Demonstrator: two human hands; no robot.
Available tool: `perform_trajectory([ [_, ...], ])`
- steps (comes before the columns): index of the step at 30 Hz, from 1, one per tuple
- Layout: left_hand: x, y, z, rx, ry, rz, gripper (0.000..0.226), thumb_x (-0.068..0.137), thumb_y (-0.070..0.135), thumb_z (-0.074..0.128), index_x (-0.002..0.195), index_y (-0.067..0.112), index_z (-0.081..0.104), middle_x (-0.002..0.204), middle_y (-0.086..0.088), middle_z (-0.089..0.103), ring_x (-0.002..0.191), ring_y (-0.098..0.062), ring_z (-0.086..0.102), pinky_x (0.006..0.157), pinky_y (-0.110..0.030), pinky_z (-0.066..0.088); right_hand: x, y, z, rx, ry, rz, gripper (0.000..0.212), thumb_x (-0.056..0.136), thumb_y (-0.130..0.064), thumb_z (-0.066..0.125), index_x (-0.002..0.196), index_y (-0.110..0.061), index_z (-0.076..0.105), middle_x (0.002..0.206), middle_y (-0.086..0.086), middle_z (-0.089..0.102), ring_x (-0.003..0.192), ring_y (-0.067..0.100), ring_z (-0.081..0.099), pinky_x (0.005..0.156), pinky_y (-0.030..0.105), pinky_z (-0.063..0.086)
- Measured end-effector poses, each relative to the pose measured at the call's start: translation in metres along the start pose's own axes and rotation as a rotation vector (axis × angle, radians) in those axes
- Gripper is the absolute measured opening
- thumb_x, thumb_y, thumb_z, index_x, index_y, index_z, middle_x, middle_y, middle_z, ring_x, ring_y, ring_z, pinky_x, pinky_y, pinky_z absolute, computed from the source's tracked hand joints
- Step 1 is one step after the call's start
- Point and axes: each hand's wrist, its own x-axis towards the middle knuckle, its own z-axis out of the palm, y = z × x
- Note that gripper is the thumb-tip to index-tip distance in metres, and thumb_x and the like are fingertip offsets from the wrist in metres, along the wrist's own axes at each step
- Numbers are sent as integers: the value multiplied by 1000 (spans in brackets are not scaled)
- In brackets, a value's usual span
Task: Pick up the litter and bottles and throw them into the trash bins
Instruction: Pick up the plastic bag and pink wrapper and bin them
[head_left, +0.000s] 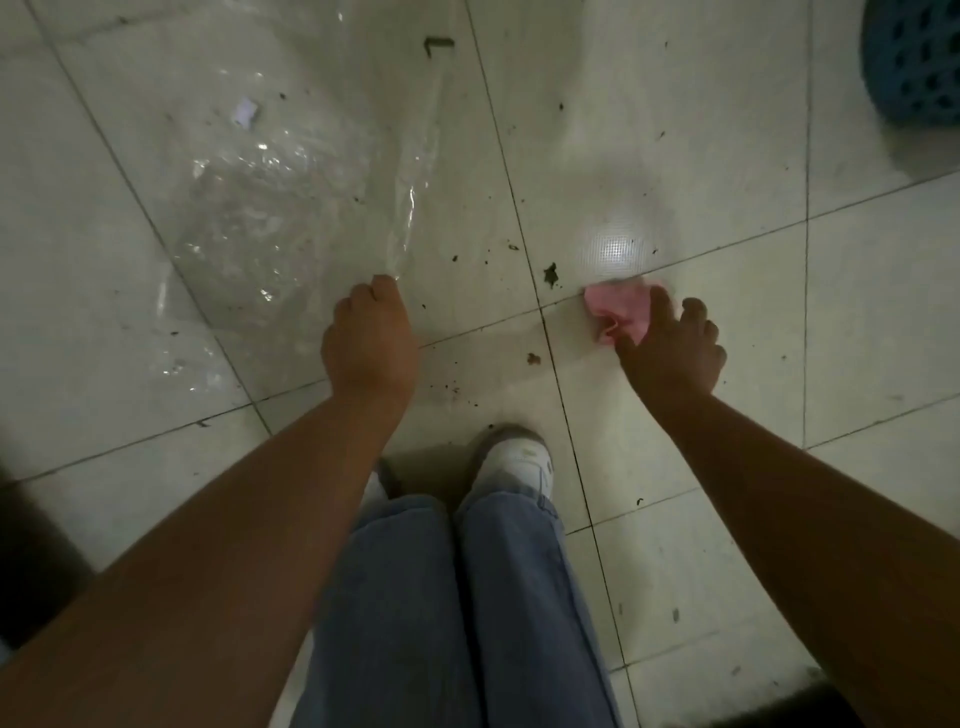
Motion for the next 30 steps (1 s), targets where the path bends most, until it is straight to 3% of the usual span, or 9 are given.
perform_trajectory([
  [5,14,-6,6,-97,65,-55,52,94,24,57,134,-2,36,133,-23,47,122,-36,47,90,-47,48,19,-4,21,106,98,26,50,89,-34,52,130,-9,37,121,25,56,112,39,51,95,46,40],
  [8,24,-9,7,-51,101,-100,41,98,20,51,131,-1,41,130,-22,51,118,-37,50,88,-46,48,17,-10,27,182,150,48,40,90,-29,49,121,-4,46,114,23,60,106,38,54,94,47,41],
  [11,31,-13,12,-7,154,-87,27,100,8,39,120,-3,54,118,-25,59,105,-38,58,72,-39,45,16,-13,33,155,180,-16,36,90,-26,50,118,-3,49,117,24,58,108,38,53,95,48,40],
  [17,19,-21,5,-38,206,-65,26,99,5,40,107,-3,63,108,-24,63,89,-35,57,52,-21,23,14,-14,39,95,212,-201,26,90,-14,50,106,4,59,109,27,60,106,38,52,95,45,37],
  [24,-45,-12,-70,-71,279,55,23,96,3,50,111,-2,66,106,-28,66,94,-40,63,70,-39,48,-53,6,-25,181,221,-206,24,90,-9,46,98,4,64,100,27,65,98,39,55,89,44,38],
  [27,-86,17,-137,-49,362,206,8,76,-12,70,80,-6,73,75,-29,69,60,-39,67,50,-29,41,-99,13,-92,264,305,-238,16,84,-4,53,84,5,67,88,28,69,85,41,60,82,46,43],
  [29,-112,41,-184,50,439,346,22,53,-19,81,58,-1,69,52,-21,64,35,-29,60,45,-18,33,-124,20,-144,327,401,-224,12,80,-3,59,78,3,69,83,26,71,80,42,63,81,47,45],
  [30,-127,57,-208,53,444,412,25,48,-19,83,55,0,68,48,-18,63,31,-26,57,43,-16,32,-136,24,-172,368,446,-213,11,79,-5,61,78,2,70,83,25,71,81,42,63,81,47,44],
])
